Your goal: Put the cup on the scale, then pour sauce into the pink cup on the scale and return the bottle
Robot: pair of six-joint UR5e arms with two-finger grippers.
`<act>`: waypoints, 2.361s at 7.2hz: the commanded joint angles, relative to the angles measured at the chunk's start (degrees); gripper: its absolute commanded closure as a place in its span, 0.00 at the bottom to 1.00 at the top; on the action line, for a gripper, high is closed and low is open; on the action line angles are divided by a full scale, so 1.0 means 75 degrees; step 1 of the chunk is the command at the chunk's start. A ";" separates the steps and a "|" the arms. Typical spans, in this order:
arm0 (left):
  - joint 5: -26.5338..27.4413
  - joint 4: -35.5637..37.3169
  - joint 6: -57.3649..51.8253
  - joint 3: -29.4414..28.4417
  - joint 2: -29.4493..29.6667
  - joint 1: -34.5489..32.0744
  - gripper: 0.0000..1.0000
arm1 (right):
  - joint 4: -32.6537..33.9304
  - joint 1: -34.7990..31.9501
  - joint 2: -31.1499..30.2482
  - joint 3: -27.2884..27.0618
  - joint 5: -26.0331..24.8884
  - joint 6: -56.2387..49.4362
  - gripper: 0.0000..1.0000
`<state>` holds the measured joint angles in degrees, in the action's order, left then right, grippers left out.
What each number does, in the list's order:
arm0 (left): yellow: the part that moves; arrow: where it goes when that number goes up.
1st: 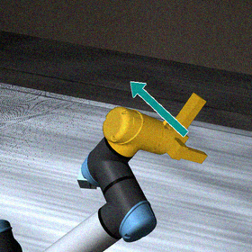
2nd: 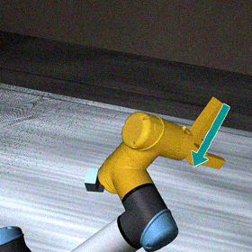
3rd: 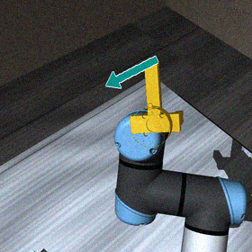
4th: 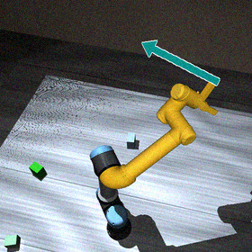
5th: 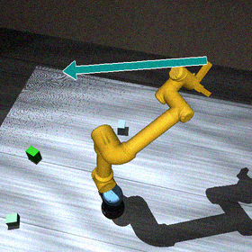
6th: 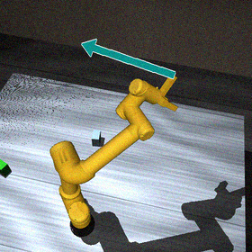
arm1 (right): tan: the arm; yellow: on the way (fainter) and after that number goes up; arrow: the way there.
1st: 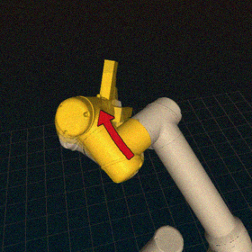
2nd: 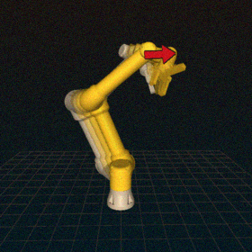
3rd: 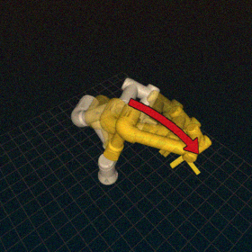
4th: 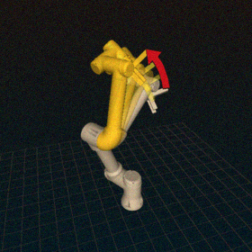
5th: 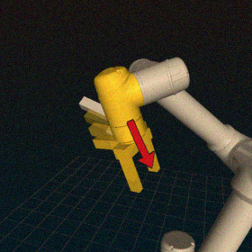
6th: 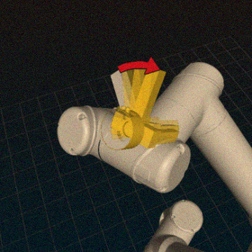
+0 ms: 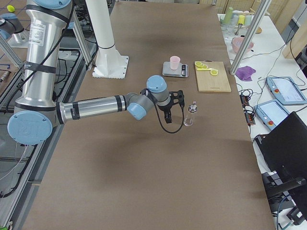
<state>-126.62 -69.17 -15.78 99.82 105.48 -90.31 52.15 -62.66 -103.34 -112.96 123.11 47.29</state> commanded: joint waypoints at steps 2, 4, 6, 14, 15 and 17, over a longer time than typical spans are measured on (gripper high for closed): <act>-0.0097 -0.0640 -0.0087 -0.0442 -0.1086 -0.0697 0.02 | -0.0051 0.1925 -0.0354 -0.0595 -0.2728 0.1567 0.00; -0.0097 -0.1637 -0.0017 -0.0442 -0.1756 -0.0697 0.02 | -0.0063 0.2959 -0.0448 -0.0572 -0.4686 0.1711 0.00; -0.0086 -0.1664 -0.0017 -0.0395 -0.1782 -0.0697 0.02 | -0.0900 0.3407 -0.0437 -0.0212 -0.5675 0.1699 0.00; -0.0085 -0.1664 -0.0017 -0.0371 -0.1770 -0.0685 0.02 | -0.3391 0.3925 0.1157 0.3014 -0.7919 0.1605 0.01; -0.0085 -0.1676 -0.0017 -0.0360 -0.1770 -0.0685 0.02 | -0.3391 0.3959 0.1262 0.3142 -0.8163 0.1605 0.01; -0.0074 -0.1816 -0.0005 -0.0383 -0.1770 -0.0685 0.02 | -0.3403 0.3995 0.1799 0.3668 -0.8316 0.1605 0.01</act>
<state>-127.21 -82.36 -15.85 97.00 92.20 -95.45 26.71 -32.86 -92.11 -87.73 61.66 59.33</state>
